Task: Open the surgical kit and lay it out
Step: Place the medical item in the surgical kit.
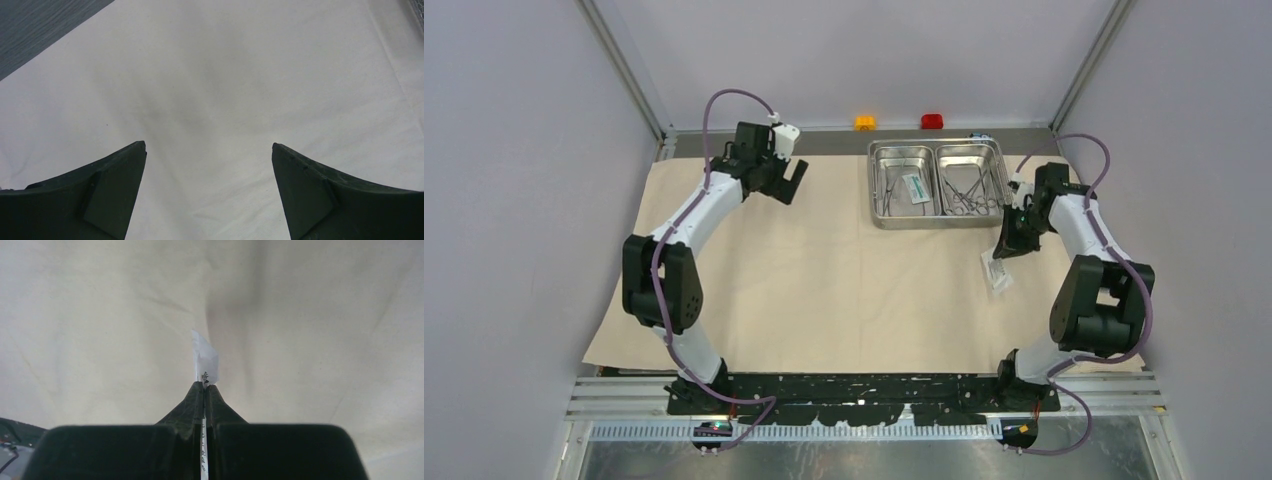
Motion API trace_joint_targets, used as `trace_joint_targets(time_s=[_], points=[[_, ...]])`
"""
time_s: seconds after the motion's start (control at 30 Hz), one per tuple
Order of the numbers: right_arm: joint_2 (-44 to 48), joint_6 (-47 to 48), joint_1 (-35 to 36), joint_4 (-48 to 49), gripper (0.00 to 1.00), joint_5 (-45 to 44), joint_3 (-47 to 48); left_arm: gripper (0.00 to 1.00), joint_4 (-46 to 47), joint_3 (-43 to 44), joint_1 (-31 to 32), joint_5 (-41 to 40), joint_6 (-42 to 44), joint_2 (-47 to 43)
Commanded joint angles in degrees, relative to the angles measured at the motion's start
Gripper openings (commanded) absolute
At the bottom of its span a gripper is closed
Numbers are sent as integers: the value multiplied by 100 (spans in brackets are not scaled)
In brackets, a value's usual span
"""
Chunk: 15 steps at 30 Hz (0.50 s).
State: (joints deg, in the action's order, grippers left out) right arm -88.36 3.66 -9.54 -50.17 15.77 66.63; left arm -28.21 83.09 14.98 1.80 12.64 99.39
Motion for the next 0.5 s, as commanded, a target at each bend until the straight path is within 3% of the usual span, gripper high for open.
trace_joint_targets(time_s=[0.0,0.2,0.47], points=[[-248,304,-232,-471,1,378,31,100,10,270,-4,127,-58,104],[-609,337,-325,-558,1,103,-78,100,-29,197,-4,86,-52,40],[-433,138,-597,-113,0,-203,-244,100,-33,139,-4,146,-93,-7]])
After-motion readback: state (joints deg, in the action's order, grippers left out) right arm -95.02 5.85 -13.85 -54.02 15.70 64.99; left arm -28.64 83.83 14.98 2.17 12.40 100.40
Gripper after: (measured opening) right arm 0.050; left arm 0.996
